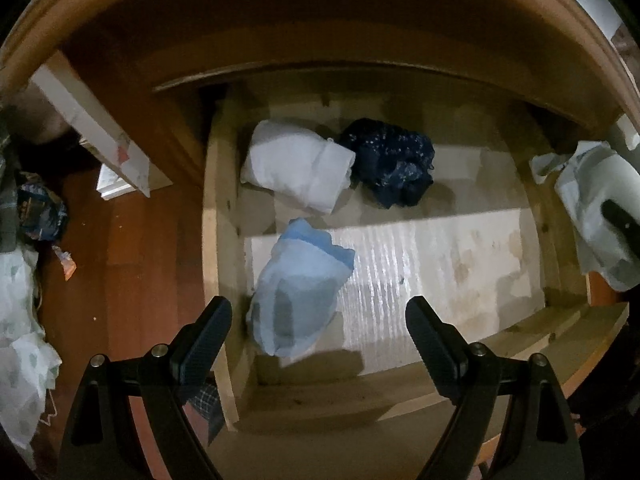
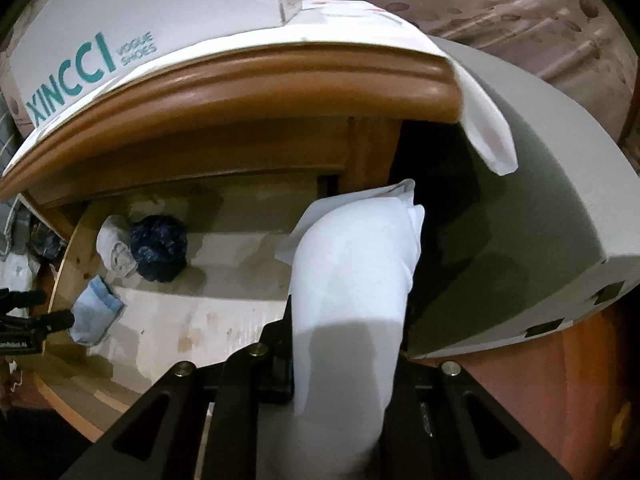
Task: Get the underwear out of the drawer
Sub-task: 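Grasp the light blue sock with the left gripper while the right holds the white garment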
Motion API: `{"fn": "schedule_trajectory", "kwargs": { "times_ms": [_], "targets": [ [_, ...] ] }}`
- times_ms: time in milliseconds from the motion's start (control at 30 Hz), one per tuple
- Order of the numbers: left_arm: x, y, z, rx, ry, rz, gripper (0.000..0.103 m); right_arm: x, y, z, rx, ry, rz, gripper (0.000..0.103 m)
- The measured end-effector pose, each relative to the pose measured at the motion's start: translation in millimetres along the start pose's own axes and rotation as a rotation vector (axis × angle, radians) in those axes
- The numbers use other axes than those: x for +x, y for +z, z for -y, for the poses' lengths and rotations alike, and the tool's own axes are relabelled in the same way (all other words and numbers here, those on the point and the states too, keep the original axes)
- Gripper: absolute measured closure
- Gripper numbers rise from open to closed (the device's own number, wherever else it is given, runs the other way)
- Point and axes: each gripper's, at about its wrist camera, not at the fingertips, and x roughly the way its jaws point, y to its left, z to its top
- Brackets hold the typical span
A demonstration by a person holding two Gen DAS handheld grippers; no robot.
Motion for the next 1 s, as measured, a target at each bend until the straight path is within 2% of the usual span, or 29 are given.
{"fn": "schedule_trajectory", "kwargs": {
  "times_ms": [200, 467, 567, 700, 767, 1000],
  "targets": [
    [12.5, 5.3, 8.5, 0.124, -0.021, -0.046, 0.017, 1.5, 0.8, 4.0, 0.018, 0.024, -0.010, 0.088],
    [29.6, 14.1, 16.4, 0.218, -0.019, -0.114, 0.023, 2.3, 1.5, 3.5, 0.021, 0.048, -0.022, 0.088],
    [37.0, 17.0, 22.6, 0.284, -0.029, -0.164, 0.023, 2.7, 0.6, 4.4, 0.033, 0.066, -0.030, 0.088],
    [51.8, 21.4, 26.5, 0.327, 0.003, -0.235, 0.023, 1.9, 0.4, 4.0, 0.035, 0.071, -0.028, 0.088],
    [55.2, 23.9, 27.8, 0.340, -0.008, -0.262, 0.023, 2.0, 0.0, 3.3, 0.033, 0.073, -0.030, 0.088],
    [77.6, 28.5, 34.9, 0.394, 0.057, -0.368, 0.023, 2.6, 1.0, 3.2, 0.038, 0.082, -0.036, 0.088]
  ]
}}
